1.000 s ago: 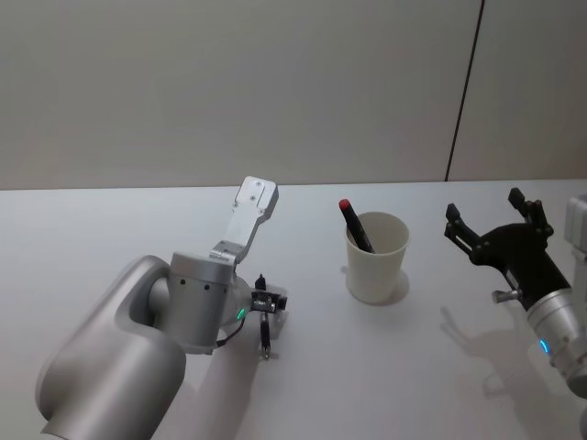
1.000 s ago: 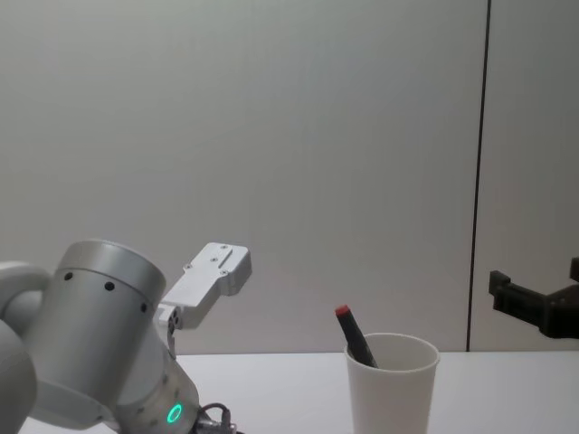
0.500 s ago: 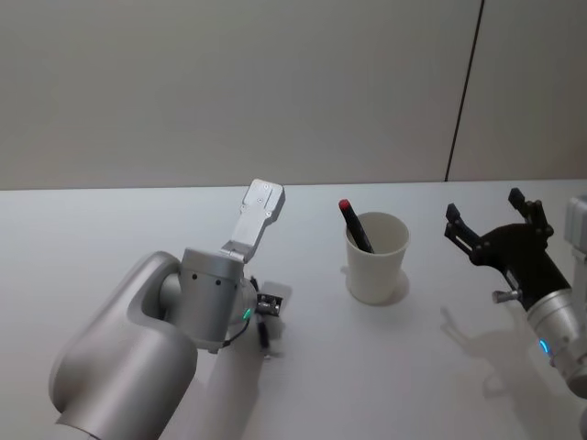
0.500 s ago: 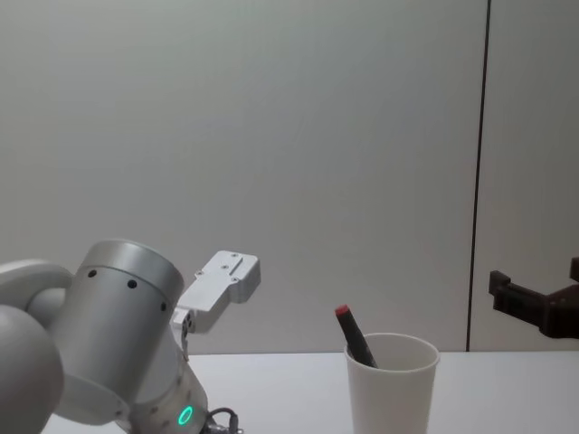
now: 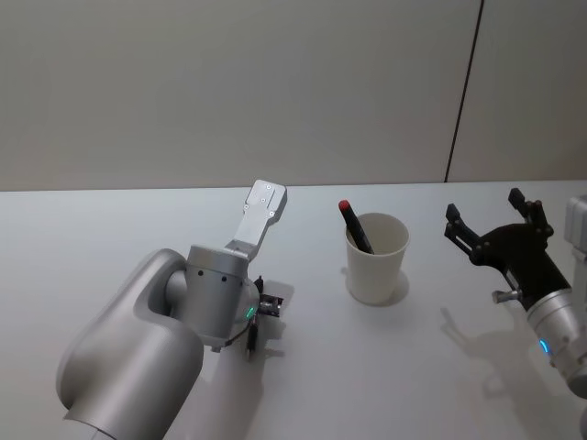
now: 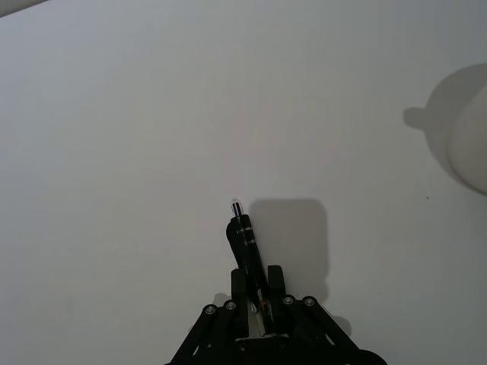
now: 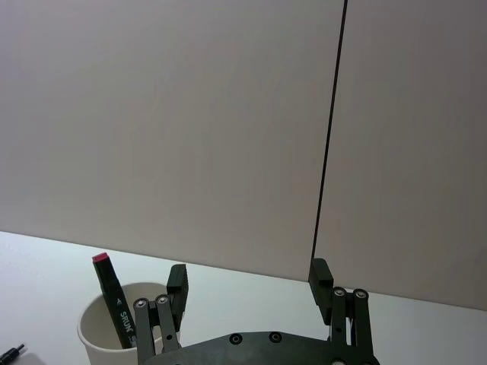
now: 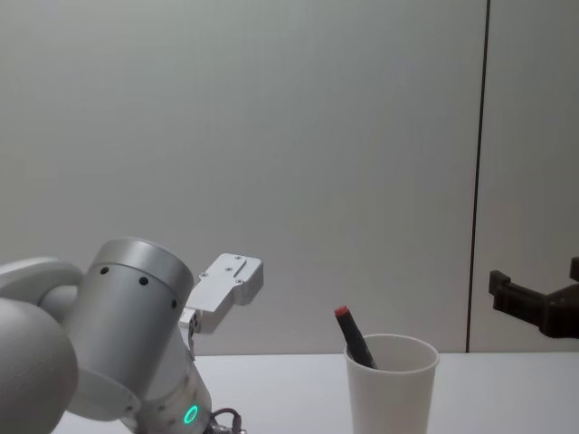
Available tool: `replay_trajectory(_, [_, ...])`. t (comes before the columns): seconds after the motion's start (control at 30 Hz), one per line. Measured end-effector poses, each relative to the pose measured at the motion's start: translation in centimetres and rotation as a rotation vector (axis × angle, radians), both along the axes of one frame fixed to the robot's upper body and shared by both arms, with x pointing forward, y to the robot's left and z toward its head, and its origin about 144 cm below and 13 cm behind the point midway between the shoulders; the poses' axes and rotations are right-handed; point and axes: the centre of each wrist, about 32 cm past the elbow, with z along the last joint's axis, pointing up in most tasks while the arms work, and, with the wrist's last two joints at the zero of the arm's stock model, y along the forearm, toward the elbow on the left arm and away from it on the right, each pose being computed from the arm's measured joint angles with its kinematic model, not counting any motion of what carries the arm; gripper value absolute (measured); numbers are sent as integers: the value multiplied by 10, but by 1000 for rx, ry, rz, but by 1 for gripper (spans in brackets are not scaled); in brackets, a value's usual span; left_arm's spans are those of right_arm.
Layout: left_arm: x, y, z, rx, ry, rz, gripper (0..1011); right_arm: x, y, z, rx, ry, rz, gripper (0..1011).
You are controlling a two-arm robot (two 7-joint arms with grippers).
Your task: Place the pen into the pen holder.
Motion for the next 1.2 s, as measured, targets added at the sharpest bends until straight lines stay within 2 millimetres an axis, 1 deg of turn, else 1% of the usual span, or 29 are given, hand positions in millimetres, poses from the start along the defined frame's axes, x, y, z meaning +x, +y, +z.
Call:
replay_trajectory(0.33, [-2, 0, 1, 11, -7, 16, 142, 0, 0, 0, 0, 0, 0, 1002])
replay_trajectory(0.53, [-7, 0, 7, 20, -52, 29, 142, 0, 0, 0, 0, 0, 0, 1002])
replay_trajectory(0.87, [-17, 3, 25, 35, -176, 51, 142, 0, 0, 0, 0, 0, 0, 1002])
replay_trajectory(1.2, [-29, 8, 34, 38, -308, 55, 142, 0, 0, 0, 0, 0, 0, 1002])
